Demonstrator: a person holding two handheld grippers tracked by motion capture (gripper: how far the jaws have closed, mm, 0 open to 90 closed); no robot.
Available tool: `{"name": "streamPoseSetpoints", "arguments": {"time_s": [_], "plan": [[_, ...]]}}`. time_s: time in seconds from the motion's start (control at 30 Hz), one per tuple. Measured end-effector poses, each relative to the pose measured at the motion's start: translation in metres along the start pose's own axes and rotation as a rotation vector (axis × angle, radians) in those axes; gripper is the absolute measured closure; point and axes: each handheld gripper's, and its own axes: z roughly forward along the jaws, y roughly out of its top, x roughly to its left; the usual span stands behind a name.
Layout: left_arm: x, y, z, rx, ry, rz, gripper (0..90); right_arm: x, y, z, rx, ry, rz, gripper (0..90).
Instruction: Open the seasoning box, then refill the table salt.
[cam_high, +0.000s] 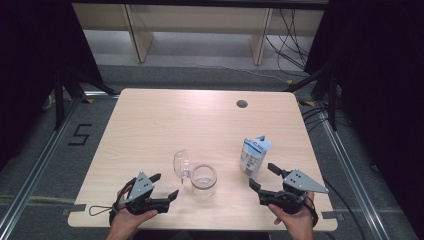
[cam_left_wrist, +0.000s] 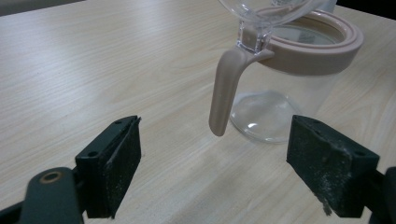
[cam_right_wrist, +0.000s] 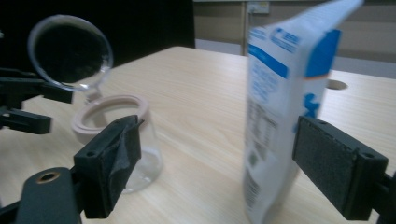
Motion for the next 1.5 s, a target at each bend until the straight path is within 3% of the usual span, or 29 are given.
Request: {"name": "streamPoseSetpoints", "arguments": {"time_s": [0.03,0.07,0.2,0.27,0.3,0.37,0.4,0.43,0.5,0.53,0.63,0.7,0.77,0.8,0.83,0.87,1.03,1.07,1.13,1.17,1.33,1.37,1.5], "plan": [[0.0,0.0,0.001,-0.003,-0.004,-0.002,17.4,-0.001,-0.002,0.0,0.008,-0.021,0.014,15.8],[-0.001,0.0,0.001,-0.004,-0.005,-0.006,17.4,-0.007,-0.003,0.001,0.001,-0.017,-0.012,15.6],[-0.001,0.0,0.001,0.004,-0.008,-0.019,17.5,-0.015,-0.008,0.003,0.036,-0.027,-0.024,15.5],[0.0,0.001,0.001,0.004,-0.01,-0.016,17.6,-0.016,-0.009,0.002,0.037,-0.041,0.017,15.7],[0.0,0.001,0.001,0.005,-0.007,-0.018,17.6,-0.019,-0.01,0.003,0.022,-0.039,-0.001,15.8],[0.0,0.001,0.0,0.006,-0.006,-0.011,17.6,-0.022,-0.011,0.002,0.036,-0.059,0.003,15.7],[-0.001,0.001,0.001,0.003,-0.01,-0.022,17.6,-0.022,-0.012,0.002,0.038,-0.062,0.034,15.9],[-0.001,0.001,0.001,0.005,-0.007,-0.025,17.6,-0.025,-0.013,0.003,0.027,-0.06,0.02,15.9],[0.0,0.001,0.001,0.002,-0.015,-0.007,17.6,-0.028,-0.013,0.002,0.051,-0.079,0.005,15.9],[0.0,0.001,0.001,0.0,-0.016,-0.014,17.6,-0.027,-0.014,0.002,0.057,-0.068,0.039,15.9],[0.0,0.0,0.0,0.003,-0.007,-0.01,17.6,-0.028,-0.016,0.003,0.079,-0.073,0.056,16.3],[0.0,0.0,0.0,-0.004,-0.007,-0.012,17.6,-0.03,-0.016,0.005,0.08,-0.069,0.02,16.3],[0.0,0.0,0.001,-0.008,-0.005,-0.018,17.6,-0.028,-0.016,0.005,0.099,-0.081,0.046,16.2],[0.0,0.0,0.0,0.001,-0.002,-0.03,17.6,-0.032,-0.017,0.007,0.095,-0.085,0.009,16.2],[0.0,0.001,0.001,0.002,-0.004,-0.019,17.5,-0.029,-0.017,0.007,0.102,-0.092,0.048,16.2],[0.0,0.001,0.001,0.003,-0.008,-0.02,17.5,-0.032,-0.017,0.01,0.09,-0.09,0.017,16.2],[0.0,0.0,0.002,0.007,-0.013,-0.015,17.5,-0.037,-0.02,0.021,0.107,-0.097,0.016,16.3],[0.0,0.0,0.001,0.006,-0.011,-0.017,17.5,-0.035,-0.02,0.022,0.123,-0.103,0.033,16.3],[-0.001,0.0,0.001,0.004,-0.009,-0.014,17.6,-0.037,-0.02,0.026,0.109,-0.096,0.018,16.3],[-0.001,0.0,0.002,0.002,-0.014,-0.018,17.6,-0.036,-0.019,0.027,0.112,-0.114,0.031,16.3],[-0.001,-0.001,0.0,0.001,-0.007,-0.005,17.6,-0.041,-0.017,0.037,0.094,-0.118,0.072,16.0],[0.0,-0.001,-0.001,0.001,-0.012,-0.005,17.6,-0.043,-0.017,0.04,0.083,-0.123,0.055,16.0],[0.0,-0.001,-0.002,-0.008,-0.004,-0.014,17.6,-0.043,-0.019,0.051,0.087,-0.107,0.089,16.2]]}}
